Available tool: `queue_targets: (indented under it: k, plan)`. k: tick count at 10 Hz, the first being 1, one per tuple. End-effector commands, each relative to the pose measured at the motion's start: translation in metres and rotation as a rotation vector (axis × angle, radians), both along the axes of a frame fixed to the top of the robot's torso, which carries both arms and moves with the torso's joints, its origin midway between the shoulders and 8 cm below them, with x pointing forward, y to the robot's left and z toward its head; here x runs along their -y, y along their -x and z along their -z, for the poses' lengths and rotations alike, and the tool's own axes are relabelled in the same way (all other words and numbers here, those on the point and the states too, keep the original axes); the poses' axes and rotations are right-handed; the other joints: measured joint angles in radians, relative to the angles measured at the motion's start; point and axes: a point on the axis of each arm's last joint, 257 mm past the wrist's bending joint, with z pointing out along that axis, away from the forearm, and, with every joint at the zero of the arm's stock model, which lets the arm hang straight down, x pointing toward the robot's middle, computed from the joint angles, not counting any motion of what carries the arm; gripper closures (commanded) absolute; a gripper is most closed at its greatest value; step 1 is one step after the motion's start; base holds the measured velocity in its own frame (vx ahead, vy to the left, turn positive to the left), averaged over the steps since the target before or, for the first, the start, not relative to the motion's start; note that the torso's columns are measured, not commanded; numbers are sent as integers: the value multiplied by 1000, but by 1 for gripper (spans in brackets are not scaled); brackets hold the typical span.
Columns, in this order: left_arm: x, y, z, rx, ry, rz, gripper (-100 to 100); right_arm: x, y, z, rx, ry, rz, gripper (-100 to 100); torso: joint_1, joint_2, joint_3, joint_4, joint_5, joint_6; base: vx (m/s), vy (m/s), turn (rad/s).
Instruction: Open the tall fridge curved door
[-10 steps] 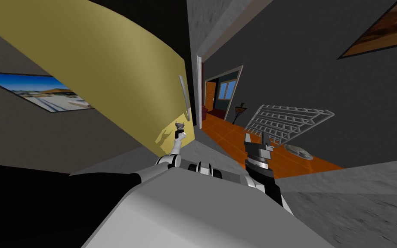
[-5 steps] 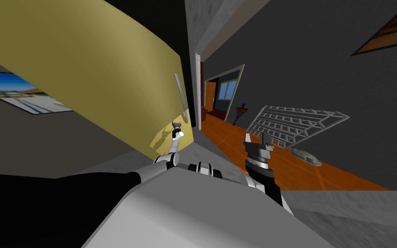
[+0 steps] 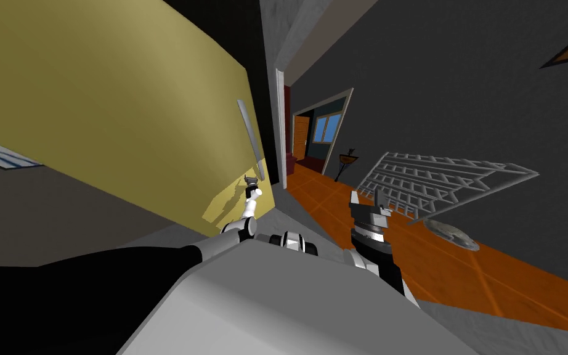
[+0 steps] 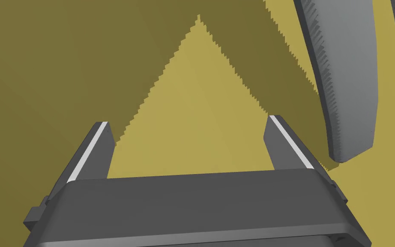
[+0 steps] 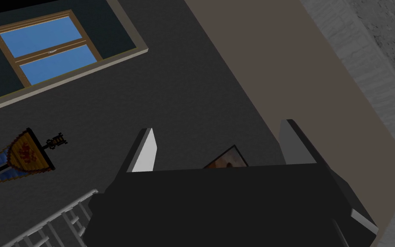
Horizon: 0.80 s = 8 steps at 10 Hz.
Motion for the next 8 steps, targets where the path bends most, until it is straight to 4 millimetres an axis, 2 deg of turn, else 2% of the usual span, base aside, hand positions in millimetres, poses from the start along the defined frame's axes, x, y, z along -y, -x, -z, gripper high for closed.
queue_targets:
  k: [1,3,5,7,8]
  plan:
    - [-14,6,4,-8,15,-36,-100,0,0,0,0,0,0,0,-2,0,0,0,-1,0,242,-82,14]
    - [-8,7,19,-20,52,-45,-100,0,0,0,0,0,0,0,-4,1,1,0,-1,0,214,-73,31]
    - [7,5,36,-33,93,-39,-100,0,0,0,0,0,0,0,-1,-2,-1,0,0,3,172,-37,-17]
    - [22,4,48,-42,123,-28,-100,0,0,0,0,0,0,0,0,4,3,1,0,0,77,-16,5]
    - [16,4,44,-38,114,-31,-100,0,0,0,0,0,0,0,-1,5,3,1,0,0,25,-5,0]
